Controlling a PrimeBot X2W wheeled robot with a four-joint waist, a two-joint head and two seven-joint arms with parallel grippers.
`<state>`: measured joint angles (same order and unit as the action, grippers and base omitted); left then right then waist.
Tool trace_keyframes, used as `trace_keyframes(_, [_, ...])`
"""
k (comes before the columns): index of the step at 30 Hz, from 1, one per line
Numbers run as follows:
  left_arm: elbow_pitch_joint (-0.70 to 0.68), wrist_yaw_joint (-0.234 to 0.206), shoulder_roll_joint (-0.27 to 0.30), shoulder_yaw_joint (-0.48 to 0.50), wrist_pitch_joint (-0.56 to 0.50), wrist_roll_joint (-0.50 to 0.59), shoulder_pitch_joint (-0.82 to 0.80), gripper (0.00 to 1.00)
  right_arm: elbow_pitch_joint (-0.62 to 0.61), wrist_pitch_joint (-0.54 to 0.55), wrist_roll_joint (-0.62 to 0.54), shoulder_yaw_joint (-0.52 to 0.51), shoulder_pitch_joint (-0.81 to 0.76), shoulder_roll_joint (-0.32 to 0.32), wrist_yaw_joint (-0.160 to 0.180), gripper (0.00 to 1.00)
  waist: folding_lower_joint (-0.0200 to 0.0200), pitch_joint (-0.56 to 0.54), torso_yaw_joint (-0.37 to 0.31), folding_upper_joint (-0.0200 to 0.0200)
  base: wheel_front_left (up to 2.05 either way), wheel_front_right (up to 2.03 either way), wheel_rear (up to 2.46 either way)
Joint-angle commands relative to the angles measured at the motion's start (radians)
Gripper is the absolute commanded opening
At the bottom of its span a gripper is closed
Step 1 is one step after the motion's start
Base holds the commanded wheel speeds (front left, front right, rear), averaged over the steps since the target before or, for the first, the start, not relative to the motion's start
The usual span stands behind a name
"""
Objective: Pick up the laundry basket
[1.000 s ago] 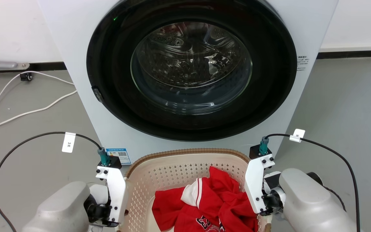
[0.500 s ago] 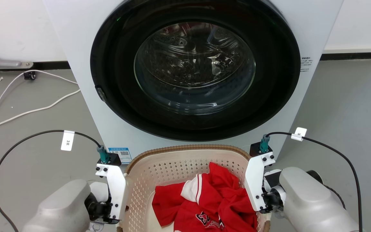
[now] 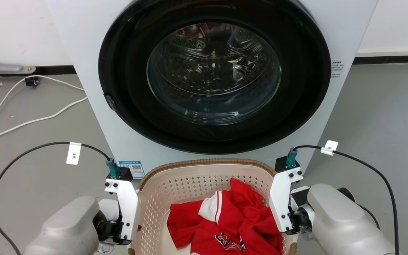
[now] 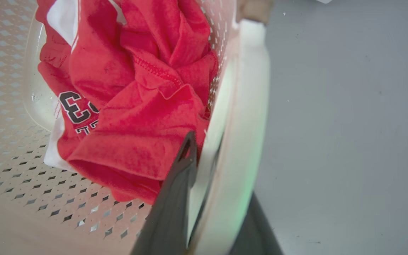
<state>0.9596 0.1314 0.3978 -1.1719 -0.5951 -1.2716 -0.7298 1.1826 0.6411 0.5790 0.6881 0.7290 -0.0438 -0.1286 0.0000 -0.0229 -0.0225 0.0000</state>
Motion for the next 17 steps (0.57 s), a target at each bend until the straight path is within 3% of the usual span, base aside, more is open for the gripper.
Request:
trace_keyframes(1, [0.011,-0.002,0.014,-0.004,0.001,0.002,-0.017,0.0,0.002,-0.003,0.003,0.008,0.016,-0.012,-0.004,0.0,0.0,0.001,0.0,0.0,0.0,0.0,0.0])
trace_keyframes(17, [0.014,-0.002,0.016,-0.019,0.002,-0.009,-0.021,0.0,0.009,-0.007,0.032,0.037,0.027,-0.012,-0.004,0.0,0.0,0.008,0.0,0.0,0.0,0.0,0.0])
